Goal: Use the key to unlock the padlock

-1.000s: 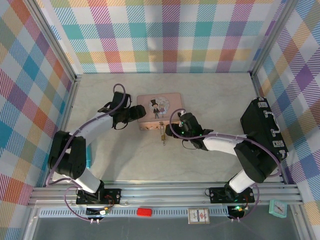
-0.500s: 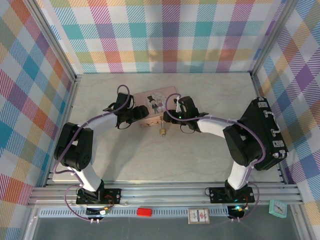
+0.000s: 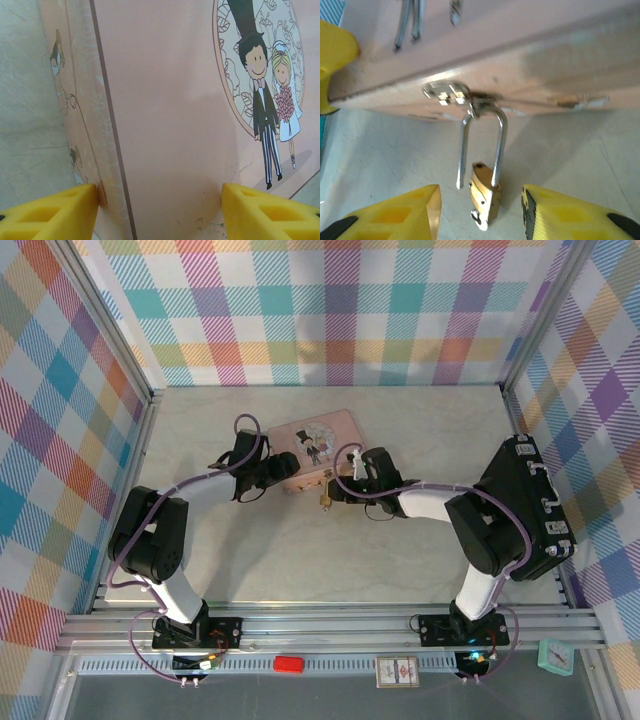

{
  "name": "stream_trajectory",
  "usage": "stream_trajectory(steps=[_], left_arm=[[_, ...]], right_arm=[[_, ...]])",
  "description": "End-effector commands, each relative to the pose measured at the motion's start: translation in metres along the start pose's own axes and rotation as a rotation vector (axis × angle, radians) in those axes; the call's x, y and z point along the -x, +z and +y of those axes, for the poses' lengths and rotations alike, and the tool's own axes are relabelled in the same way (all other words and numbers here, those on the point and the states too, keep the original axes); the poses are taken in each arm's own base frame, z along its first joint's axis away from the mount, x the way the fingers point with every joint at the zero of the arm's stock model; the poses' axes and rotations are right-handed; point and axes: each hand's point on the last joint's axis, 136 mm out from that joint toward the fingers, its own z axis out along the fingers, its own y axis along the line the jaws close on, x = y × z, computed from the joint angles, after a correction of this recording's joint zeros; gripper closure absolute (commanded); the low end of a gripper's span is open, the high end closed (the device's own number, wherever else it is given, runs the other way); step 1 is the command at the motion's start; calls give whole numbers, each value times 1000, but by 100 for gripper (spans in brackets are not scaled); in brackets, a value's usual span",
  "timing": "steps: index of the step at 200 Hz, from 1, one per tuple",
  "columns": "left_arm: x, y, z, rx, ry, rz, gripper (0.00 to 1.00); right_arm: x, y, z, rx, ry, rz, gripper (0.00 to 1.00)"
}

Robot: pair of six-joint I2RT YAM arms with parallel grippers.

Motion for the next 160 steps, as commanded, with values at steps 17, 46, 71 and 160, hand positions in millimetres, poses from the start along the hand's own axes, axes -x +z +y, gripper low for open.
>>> stream_trajectory(steps=[17,46,71,160], left_arm=[[-31,3,10,36,-20,85,37],[-30,2,10,37,-23,81,37],[-30,2,10,38,-28,79,37],[-33,1,10,35,-35,92,37]], right_arm=[[16,0,11,88,3,-78,58],[23,4,6,115,24,-106,67],[24,11,2,119,35,-101,69],[18,24,0,161,49,-83,74]])
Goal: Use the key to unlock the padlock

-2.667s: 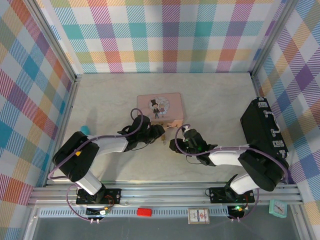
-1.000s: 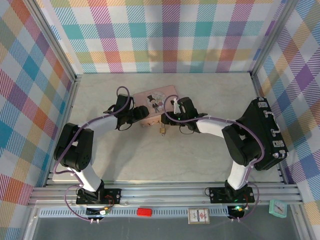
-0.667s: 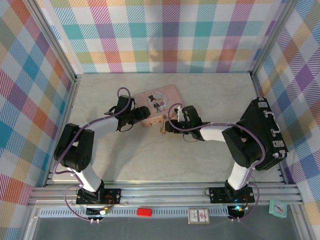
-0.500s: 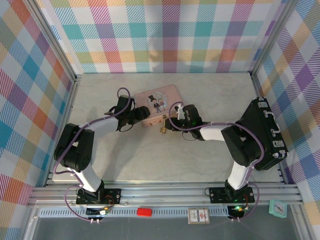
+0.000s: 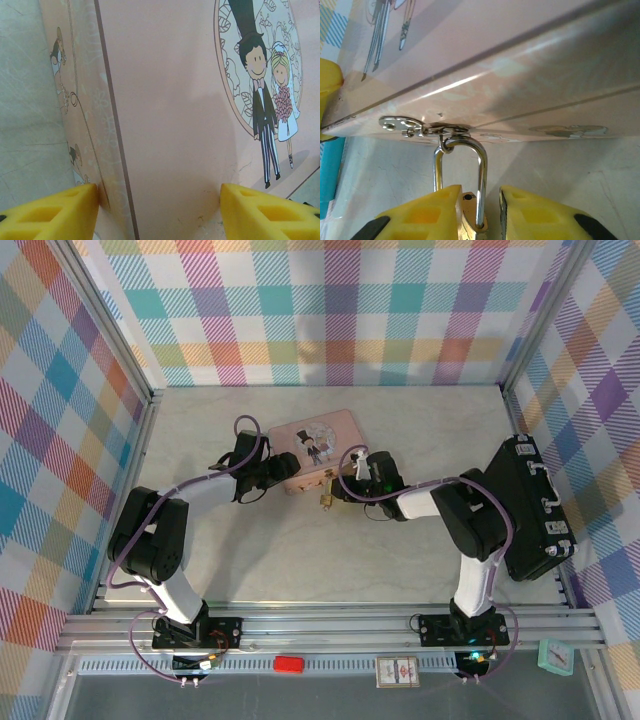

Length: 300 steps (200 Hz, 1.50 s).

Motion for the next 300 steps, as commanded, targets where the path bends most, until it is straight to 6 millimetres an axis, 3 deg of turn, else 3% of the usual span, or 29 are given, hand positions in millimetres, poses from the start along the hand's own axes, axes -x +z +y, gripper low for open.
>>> stream_trajectory(steps=[1,81,104,222,275,300], left_arm=[[-32,2,12,42,-17,95,37],[-32,1,10,38,-25,93,38],[-33,1,11,40,-26,95,38],[-33,-2,12,42,-31,88,38],[-34,0,13,44,-38,91,38],[-34,0,13,45,-41,90,39]], right_arm=[[7,5,9,56,-6,-14,74],[4,12,8,80,16,-8,77],[3,12,3,58,25,-10,73],[-15,15,-23,-91,85,13,75],[-21,20,-14,-74,95,19,80],[-25,16,-20,-105,109,15,79]])
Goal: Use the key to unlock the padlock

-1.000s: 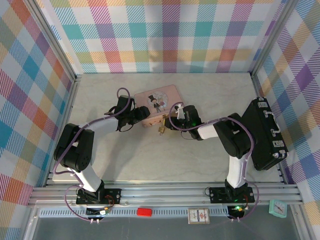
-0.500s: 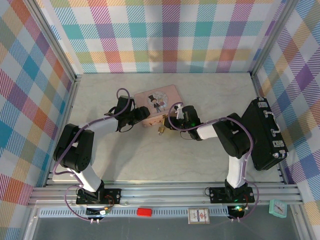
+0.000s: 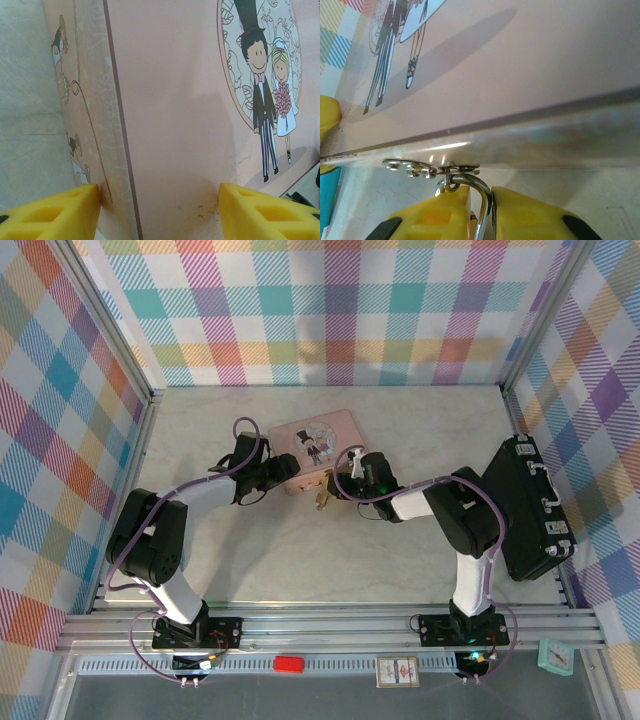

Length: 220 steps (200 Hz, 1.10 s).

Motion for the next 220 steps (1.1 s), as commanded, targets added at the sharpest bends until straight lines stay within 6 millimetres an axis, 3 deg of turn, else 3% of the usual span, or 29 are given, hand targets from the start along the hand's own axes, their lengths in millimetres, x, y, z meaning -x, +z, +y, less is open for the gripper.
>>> stream_trajectory(steps=[1,123,154,220], left_arm=[[-29,3,14,49,-19,87,39],[-29,2,12,49,-19,84,39],[-30,2,12,50,-18,84,39],[-29,0,11,49,-19,76,39]], right_arm=[[-32,1,-24,-86,88,82,79],[-39,-1,-22,-89,125,71,84],[-39,0,-23,-102,136,69,81],[-59,-5,-42,-219,194,105,80]])
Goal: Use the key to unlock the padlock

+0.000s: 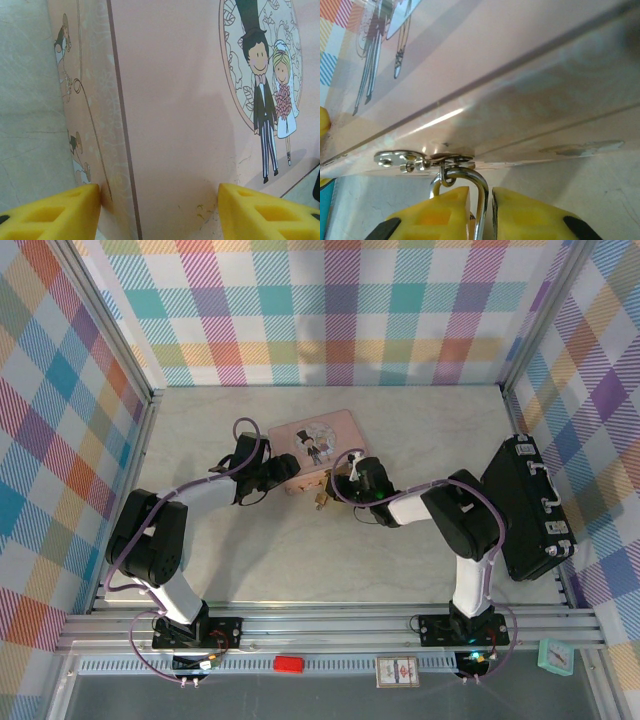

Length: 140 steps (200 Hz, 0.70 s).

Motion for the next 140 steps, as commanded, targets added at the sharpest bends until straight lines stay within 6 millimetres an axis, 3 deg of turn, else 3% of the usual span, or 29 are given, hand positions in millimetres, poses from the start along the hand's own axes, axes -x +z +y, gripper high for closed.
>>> stream_trajectory(steps=[1,64,140], left_arm=[[-29,1,11,40,-5,84,39],[-29,0,10,42,-4,82,39],[-30,-3,11,45,-4,79,39]], right_arm=[[-51,-4,-44,-161,128,150,80],[-45,2,-34,-121,146,133,87],[-27,-5,-20,-67,186,56,95]])
